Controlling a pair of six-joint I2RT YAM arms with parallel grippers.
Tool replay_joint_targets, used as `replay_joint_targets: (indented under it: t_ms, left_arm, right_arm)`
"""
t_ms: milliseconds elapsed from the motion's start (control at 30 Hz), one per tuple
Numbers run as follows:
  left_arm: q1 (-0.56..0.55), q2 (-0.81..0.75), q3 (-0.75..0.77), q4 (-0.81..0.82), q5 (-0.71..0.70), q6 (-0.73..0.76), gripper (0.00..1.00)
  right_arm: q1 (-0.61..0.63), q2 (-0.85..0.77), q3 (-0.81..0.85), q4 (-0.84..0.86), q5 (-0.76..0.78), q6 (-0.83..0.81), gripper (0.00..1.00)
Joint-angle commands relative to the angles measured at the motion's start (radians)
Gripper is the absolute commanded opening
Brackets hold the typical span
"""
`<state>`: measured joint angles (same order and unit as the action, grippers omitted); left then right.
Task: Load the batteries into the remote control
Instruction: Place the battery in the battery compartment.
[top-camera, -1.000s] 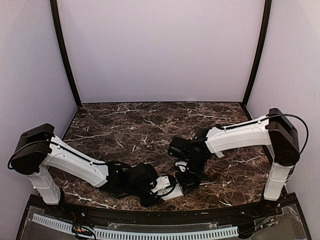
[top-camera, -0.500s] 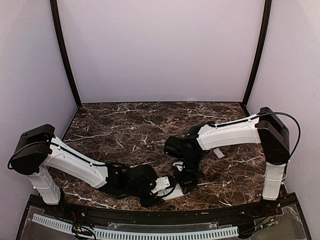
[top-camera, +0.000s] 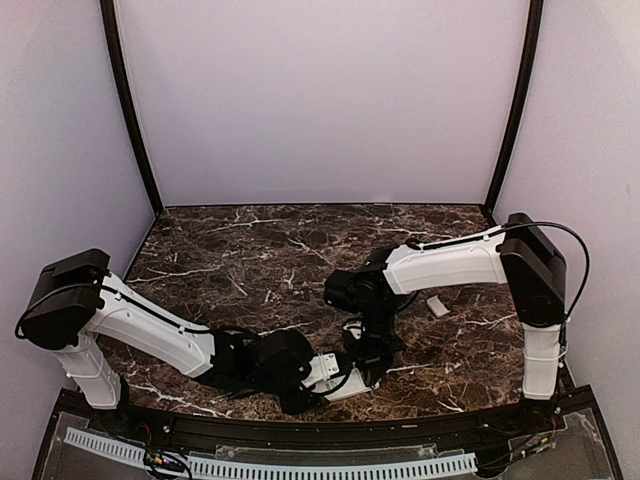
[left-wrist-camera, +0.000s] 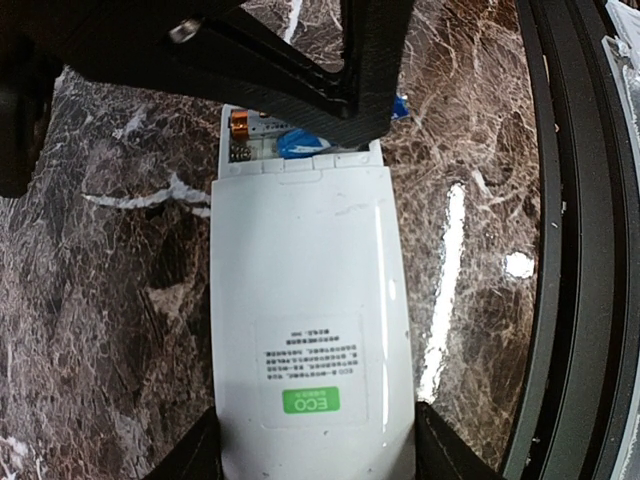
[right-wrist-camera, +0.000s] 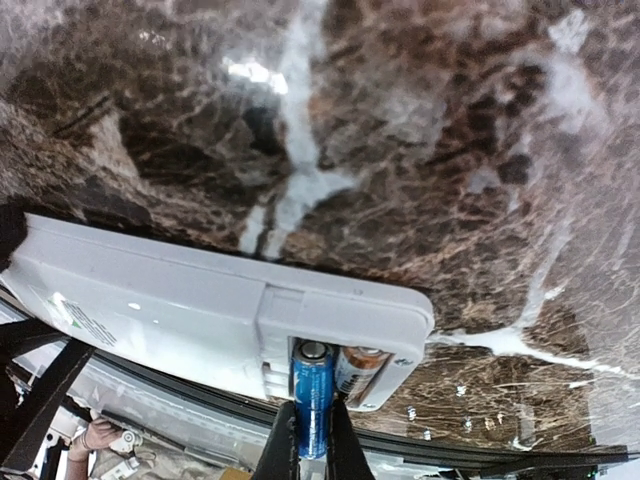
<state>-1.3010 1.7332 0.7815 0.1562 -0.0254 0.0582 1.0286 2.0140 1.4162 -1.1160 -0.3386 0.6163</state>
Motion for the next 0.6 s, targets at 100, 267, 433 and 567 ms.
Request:
replay_joint_targets:
  t_ms: [100, 267, 433, 567]
  left_arm:
    - [-0.017, 0.040, -0.044, -0.069, 0.021, 0.018, 0.43]
    - [-0.017, 0.046, -0.045, -0.073, 0.019, 0.016, 0.43]
    - [-0.017, 0.046, -0.044, -0.073, 0.018, 0.012, 0.43]
    - [-0.017, 0.048, -0.044, -0.071, 0.018, 0.009, 0.43]
  right_arm:
    - [-0.017, -0.001, -0.034, 0.196, 0.136, 0.059, 0.00]
    - [-0.018, 0.008, -0.065, 0.223, 0.123, 0.063, 0.00]
    - [-0.017, 0.017, -0.057, 0.239, 0.144, 0.069, 0.00]
    - [-0.017, 0.034, -0.049, 0.253, 0.159, 0.072, 0.00]
